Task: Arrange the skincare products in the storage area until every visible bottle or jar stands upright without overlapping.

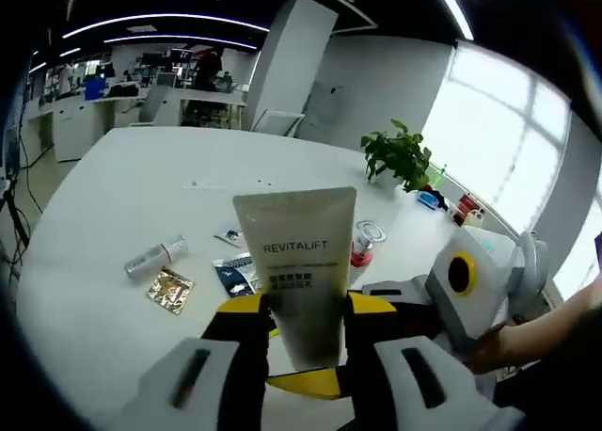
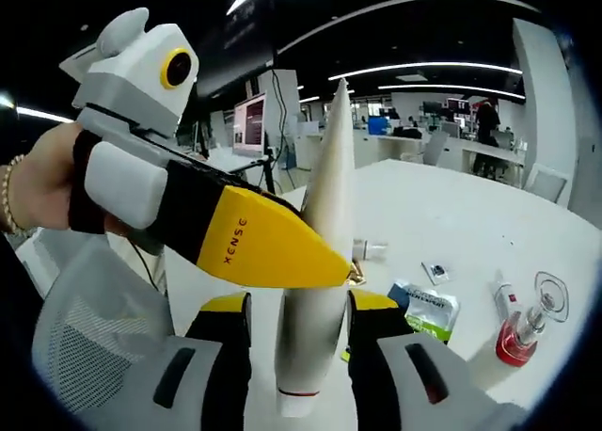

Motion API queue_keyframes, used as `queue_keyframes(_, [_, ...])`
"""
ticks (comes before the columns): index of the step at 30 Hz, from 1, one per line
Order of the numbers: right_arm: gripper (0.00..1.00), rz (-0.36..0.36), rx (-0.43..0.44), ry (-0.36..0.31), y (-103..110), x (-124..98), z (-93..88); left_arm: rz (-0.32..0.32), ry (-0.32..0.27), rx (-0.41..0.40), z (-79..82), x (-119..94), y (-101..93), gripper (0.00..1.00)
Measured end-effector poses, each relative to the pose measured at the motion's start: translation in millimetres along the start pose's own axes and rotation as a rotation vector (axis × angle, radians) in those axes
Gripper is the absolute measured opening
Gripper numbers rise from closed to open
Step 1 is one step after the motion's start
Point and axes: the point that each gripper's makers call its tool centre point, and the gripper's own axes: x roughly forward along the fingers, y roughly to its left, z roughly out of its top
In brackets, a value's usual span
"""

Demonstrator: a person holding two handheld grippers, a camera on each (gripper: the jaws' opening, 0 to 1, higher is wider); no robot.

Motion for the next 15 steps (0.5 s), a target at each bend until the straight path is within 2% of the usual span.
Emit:
queue_keyframes(3, [0.30,-0.012,0.017,-0.022,-1.6,-6.7,6.0,0.012,-0.003,0.012,2.6,-3.6,-1.7,0.25])
queue_keyframes(6, [0.27,-0.023,0.020,-0.037,-4.2,-7.3,9.6,0.010,-0.004,0.016,3.6,-5.3,-2.1,0.26])
queue_keyframes(9, [0.23,-0.005,0.034,-0.056,-2.7,-10.3,13.6,0.010,-0.013,0.019,6.8,-9.2,-6.2,0.26])
queue_keyframes(10, [0.22,0.005,0.063,-0.065,-1.6,-12.6,15.6,0.008,-0.015,0.019,7.8,-10.6,-7.2,0.26])
queue_keyframes(13, [0.19,0.022,0.057,-0.082,0.0,-23.6,25.1,-0.019,-0.035,0.024,12.9,-16.3,-15.7,0.27])
queue_keyframes(14, [0.18,0.054,0.084,-0.102,4.3,-25.5,28.3,-0.027,-0.047,0.021,15.6,-18.6,-17.7,0.27])
queue_keyframes(15, [0.17,0.067,0.133,-0.119,4.5,-28.0,29.9,-0.063,-0.086,-0.004,22.5,-19.5,-24.8,0.27])
